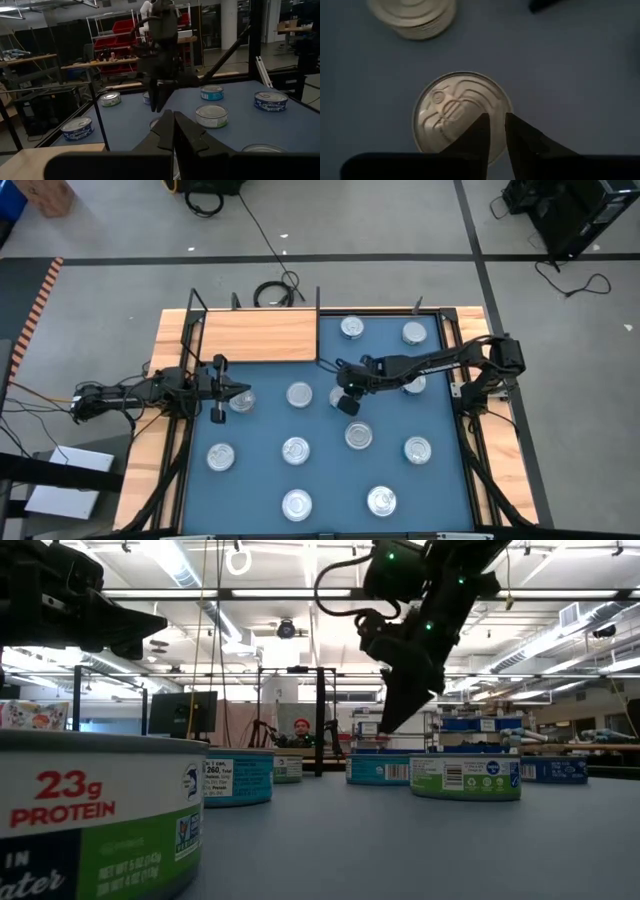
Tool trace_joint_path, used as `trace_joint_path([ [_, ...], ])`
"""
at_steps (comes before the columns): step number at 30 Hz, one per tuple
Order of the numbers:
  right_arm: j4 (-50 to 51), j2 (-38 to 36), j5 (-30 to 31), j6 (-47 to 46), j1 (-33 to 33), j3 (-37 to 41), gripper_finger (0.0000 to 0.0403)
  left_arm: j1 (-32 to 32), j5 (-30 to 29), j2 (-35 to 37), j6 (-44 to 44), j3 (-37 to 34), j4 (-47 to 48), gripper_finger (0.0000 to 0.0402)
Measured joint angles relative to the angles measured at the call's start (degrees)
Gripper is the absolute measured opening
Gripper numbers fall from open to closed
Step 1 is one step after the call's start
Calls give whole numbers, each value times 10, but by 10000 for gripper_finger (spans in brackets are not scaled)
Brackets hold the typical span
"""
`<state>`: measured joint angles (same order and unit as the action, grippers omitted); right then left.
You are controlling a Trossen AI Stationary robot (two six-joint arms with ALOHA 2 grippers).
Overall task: Stack canned seafood by type on shelf
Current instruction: Put the yellow blue tuna can on the shelf
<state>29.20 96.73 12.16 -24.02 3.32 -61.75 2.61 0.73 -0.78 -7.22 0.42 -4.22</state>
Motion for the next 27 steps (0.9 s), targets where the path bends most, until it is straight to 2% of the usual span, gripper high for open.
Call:
trace_joint_path([
  [6, 15, 7, -16, -30, 24, 24, 79, 0, 0, 0, 4, 0, 0, 6],
  [17, -4, 14, -42, -41, 34, 25, 129, 0, 0, 0, 5, 0, 0, 6],
  [22, -20, 38, -51, -31, 43, 23, 125, 0, 0, 0, 11, 0, 1, 6],
  [27, -41, 50, -58, -15, 48, 21, 100, 0, 0, -3, 16, 0, 12, 6],
])
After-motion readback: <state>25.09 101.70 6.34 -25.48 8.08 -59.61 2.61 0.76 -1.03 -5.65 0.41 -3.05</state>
